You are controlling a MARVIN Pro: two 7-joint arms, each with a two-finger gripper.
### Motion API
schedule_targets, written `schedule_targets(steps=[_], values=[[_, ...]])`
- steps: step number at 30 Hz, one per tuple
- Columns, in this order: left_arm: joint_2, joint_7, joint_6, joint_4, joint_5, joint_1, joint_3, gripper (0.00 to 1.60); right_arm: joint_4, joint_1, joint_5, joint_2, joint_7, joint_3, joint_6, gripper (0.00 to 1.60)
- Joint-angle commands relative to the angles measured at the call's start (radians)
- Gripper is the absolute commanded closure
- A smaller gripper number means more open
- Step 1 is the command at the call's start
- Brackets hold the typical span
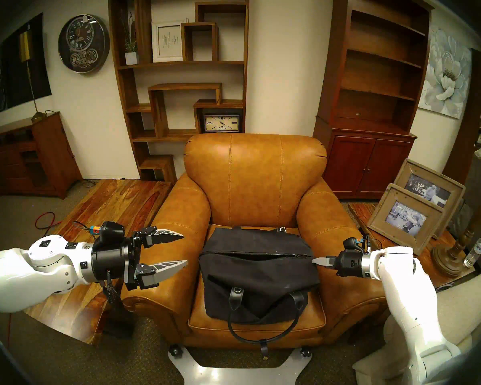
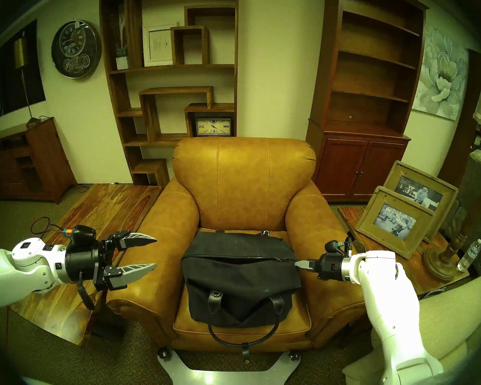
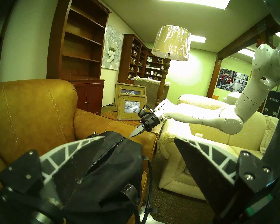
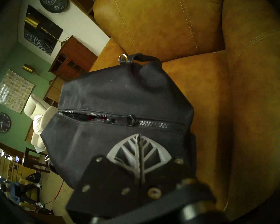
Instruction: Open a bag with a zipper
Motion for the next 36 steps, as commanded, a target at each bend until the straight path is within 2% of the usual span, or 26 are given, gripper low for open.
schedule_targets(steps=[1,4,5,6,7,8,21,36], values=[[0.006,0.003,-0.011,-0.014,-0.010,0.002,-0.018,0.00,0.018,0.039,0.012,-0.001,0.006,0.018,-0.033,1.60],[0.006,0.003,-0.011,-0.014,-0.010,0.002,-0.018,0.00,0.005,0.032,0.036,-0.006,0.041,0.023,-0.010,1.60],[0.006,0.003,-0.011,-0.014,-0.011,0.003,-0.018,0.00,0.000,0.029,0.037,-0.005,0.049,0.019,-0.011,1.47],[0.007,0.003,-0.011,-0.014,-0.011,0.003,-0.018,0.00,-0.001,0.027,0.047,-0.008,0.065,0.019,-0.002,1.15],[0.007,0.003,-0.011,-0.014,-0.011,0.003,-0.018,0.00,-0.005,0.024,0.053,-0.014,0.066,0.023,0.008,0.36],[0.007,0.003,-0.012,-0.014,-0.011,0.003,-0.018,0.00,-0.013,0.021,0.050,-0.015,0.064,0.021,0.007,0.00],[0.012,0.005,-0.016,-0.015,-0.014,0.009,-0.021,0.00,0.015,0.050,0.088,-0.040,0.097,0.020,0.041,0.00],[0.015,0.006,-0.019,-0.016,-0.016,0.011,-0.021,0.00,0.048,0.102,0.072,-0.043,0.063,-0.082,0.027,0.00]])
